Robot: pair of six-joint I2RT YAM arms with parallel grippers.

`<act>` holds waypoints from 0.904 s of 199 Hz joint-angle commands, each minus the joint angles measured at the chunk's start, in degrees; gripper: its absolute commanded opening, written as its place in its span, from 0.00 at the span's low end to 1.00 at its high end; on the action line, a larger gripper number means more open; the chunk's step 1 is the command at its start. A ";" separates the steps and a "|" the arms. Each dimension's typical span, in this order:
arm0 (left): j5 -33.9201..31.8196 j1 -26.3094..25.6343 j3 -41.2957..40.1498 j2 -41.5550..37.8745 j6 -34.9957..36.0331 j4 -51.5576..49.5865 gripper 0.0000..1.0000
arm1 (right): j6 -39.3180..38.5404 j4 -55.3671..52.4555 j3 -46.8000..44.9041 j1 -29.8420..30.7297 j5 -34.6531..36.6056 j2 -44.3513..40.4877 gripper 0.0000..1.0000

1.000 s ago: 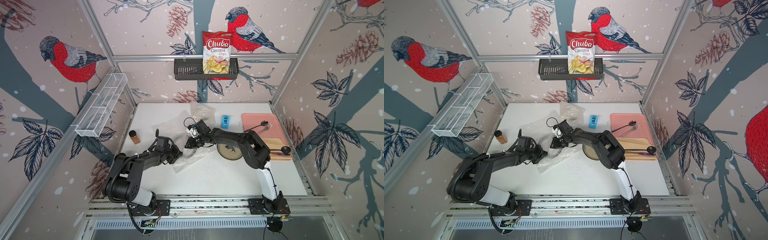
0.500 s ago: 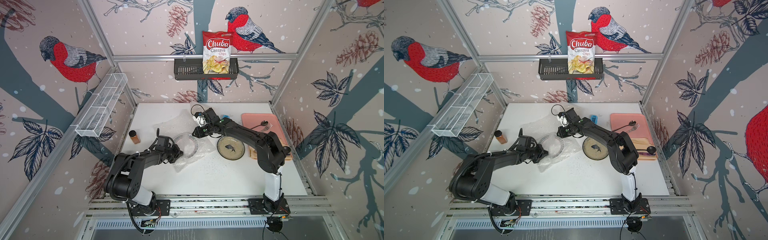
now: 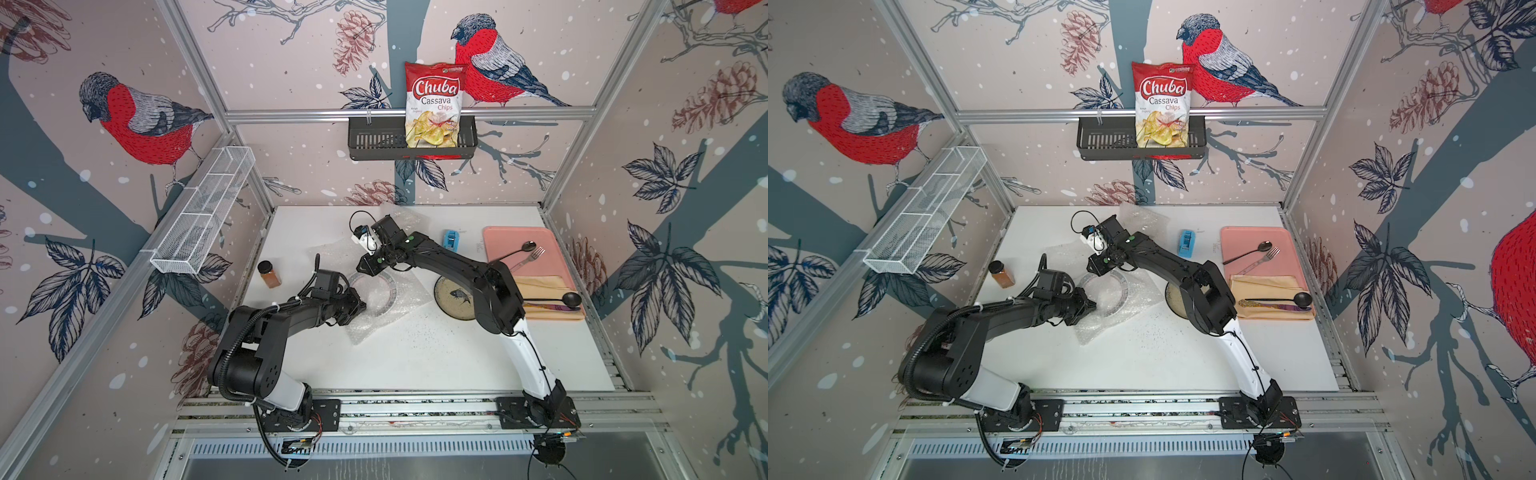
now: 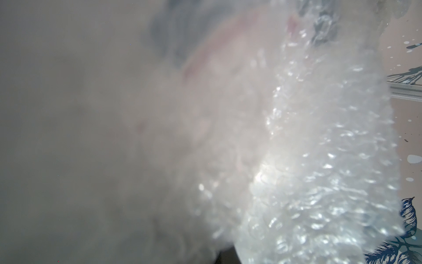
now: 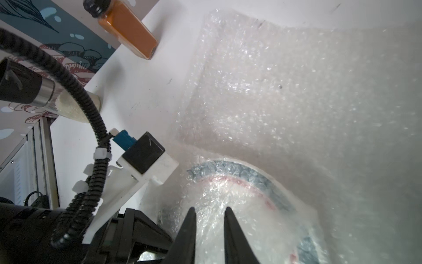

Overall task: Wrap dinner plates in bubble wrap
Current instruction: Wrap the plate in the bubble wrap.

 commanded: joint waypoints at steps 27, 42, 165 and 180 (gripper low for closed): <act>-5.19 -0.06 -1.05 0.10 0.29 -9.58 0.00 | 2.95 1.39 -10.57 0.45 3.71 -3.79 0.22; -5.17 -0.12 -1.05 0.40 0.17 -9.33 0.00 | 3.92 3.04 -15.09 0.01 4.32 -6.20 0.22; -1.74 2.18 4.61 -1.73 6.54 -19.07 0.13 | 7.52 10.24 -29.82 -2.01 6.30 -7.63 0.19; -0.40 3.63 7.37 -1.94 8.69 -21.91 0.19 | 7.50 10.06 -29.91 -1.97 6.74 -7.69 0.19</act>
